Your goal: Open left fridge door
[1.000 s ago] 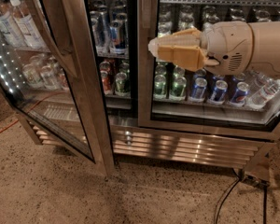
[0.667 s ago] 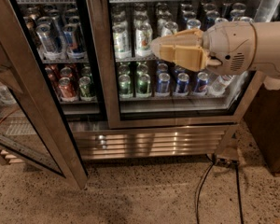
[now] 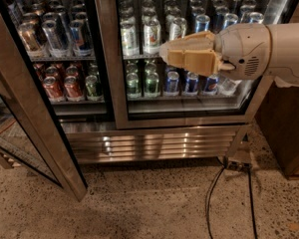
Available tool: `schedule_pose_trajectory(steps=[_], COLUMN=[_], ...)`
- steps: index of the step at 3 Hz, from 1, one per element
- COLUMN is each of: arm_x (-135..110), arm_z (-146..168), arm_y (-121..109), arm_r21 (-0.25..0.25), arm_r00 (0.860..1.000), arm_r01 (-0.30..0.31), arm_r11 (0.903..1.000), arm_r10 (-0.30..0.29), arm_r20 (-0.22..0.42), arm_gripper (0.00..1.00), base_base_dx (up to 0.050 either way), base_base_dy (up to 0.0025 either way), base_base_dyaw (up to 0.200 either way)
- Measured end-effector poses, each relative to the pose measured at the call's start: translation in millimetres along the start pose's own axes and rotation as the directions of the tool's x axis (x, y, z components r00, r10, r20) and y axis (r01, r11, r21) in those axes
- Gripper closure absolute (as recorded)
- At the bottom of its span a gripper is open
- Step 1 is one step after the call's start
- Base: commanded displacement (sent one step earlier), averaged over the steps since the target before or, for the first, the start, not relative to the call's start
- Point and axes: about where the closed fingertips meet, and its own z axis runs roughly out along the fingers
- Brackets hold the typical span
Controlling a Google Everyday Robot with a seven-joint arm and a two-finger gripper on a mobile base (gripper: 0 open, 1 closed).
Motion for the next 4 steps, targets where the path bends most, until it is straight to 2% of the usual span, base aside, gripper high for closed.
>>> schedule_pose_trajectory(steps=[1, 4], arm_x=[0.0, -0.1], arm_z=[0.0, 0.1], arm_y=[0.0, 0.1], arm_r21=[0.0, 0.0], arm_r00=[1.0, 1.0], arm_r01=[0.0, 0.0], arm_r11=[1.0, 1.0], arm_r10=[0.0, 0.0], arm_r20=[0.0, 0.0], arm_gripper=[0.81, 0.11], base_base_dx=[0.0, 0.0], base_base_dy=[0.0, 0.0], base_base_dyaw=[0.0, 0.0])
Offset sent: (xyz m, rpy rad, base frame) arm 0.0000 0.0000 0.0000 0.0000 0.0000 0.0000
